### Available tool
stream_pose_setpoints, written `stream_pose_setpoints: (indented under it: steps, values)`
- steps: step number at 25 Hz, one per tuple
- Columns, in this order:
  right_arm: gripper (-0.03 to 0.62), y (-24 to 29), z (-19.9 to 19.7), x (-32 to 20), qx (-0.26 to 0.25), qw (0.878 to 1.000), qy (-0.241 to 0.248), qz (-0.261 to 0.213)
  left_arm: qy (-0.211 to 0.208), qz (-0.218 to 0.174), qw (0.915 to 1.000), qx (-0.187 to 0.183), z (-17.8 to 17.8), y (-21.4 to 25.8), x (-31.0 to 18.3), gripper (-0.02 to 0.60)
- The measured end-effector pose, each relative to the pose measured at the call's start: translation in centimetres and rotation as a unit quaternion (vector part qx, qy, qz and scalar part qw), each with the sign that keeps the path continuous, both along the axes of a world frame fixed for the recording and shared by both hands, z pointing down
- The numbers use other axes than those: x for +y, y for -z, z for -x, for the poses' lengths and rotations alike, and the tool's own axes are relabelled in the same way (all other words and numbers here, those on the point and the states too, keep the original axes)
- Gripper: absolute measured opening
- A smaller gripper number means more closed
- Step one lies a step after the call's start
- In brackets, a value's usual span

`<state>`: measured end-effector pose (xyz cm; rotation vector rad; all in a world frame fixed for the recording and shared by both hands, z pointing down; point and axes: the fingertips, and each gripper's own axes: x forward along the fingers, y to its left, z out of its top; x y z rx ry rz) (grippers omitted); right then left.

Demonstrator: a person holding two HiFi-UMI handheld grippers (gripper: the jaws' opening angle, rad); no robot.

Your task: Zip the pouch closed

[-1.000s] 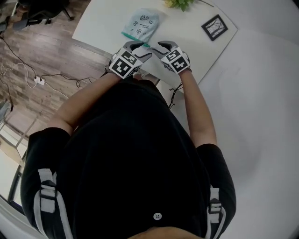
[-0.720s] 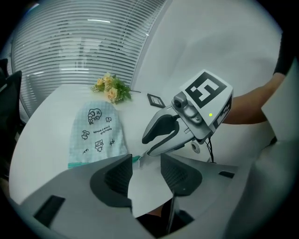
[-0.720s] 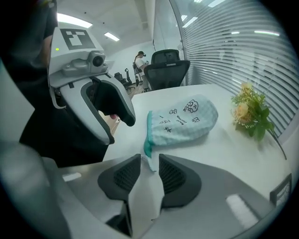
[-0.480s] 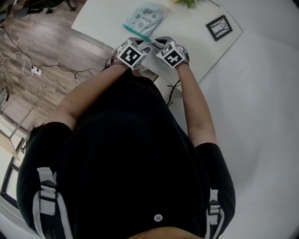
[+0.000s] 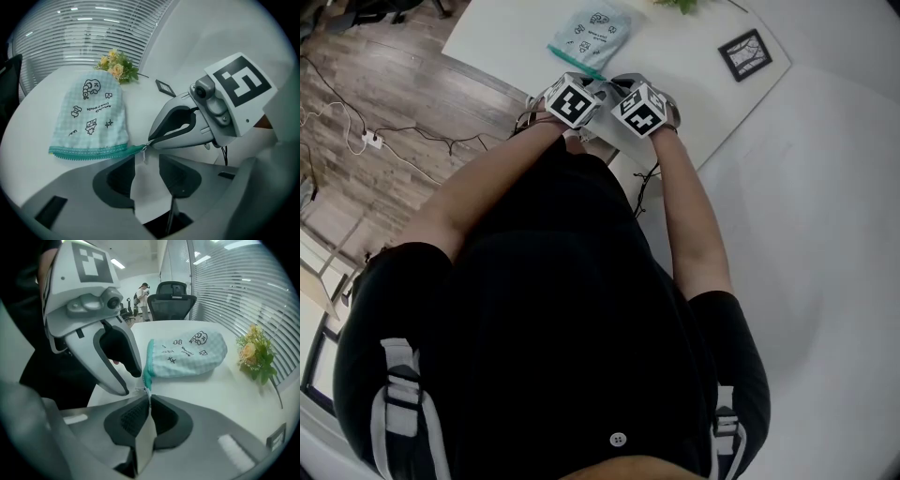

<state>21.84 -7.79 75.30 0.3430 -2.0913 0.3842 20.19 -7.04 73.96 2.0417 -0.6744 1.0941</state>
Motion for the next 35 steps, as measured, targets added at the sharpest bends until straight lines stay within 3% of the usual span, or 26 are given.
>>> stream_pose_setpoints:
  steps: [8, 13, 35]
  values:
    - [0.022, 1.5, 0.9, 0.5, -0.042, 0.999, -0.023, 0.025, 0.013, 0.017, 0.9998, -0.003, 0.1, -1.2, 0.5, 0.128]
    - [0.021, 2.0, 1.3, 1.0, -0.048, 0.998, -0.025, 0.027, 0.015, 0.011, 0.9998, 0.0, 0.4, -1.2, 0.3, 0.021]
    - [0.015, 2.7, 0.8, 0.7, 0.012, 0.999, -0.026, 0.039, -0.006, 0.018, 0.9997, -0.018, 1.8, 0.5, -0.5, 0.011]
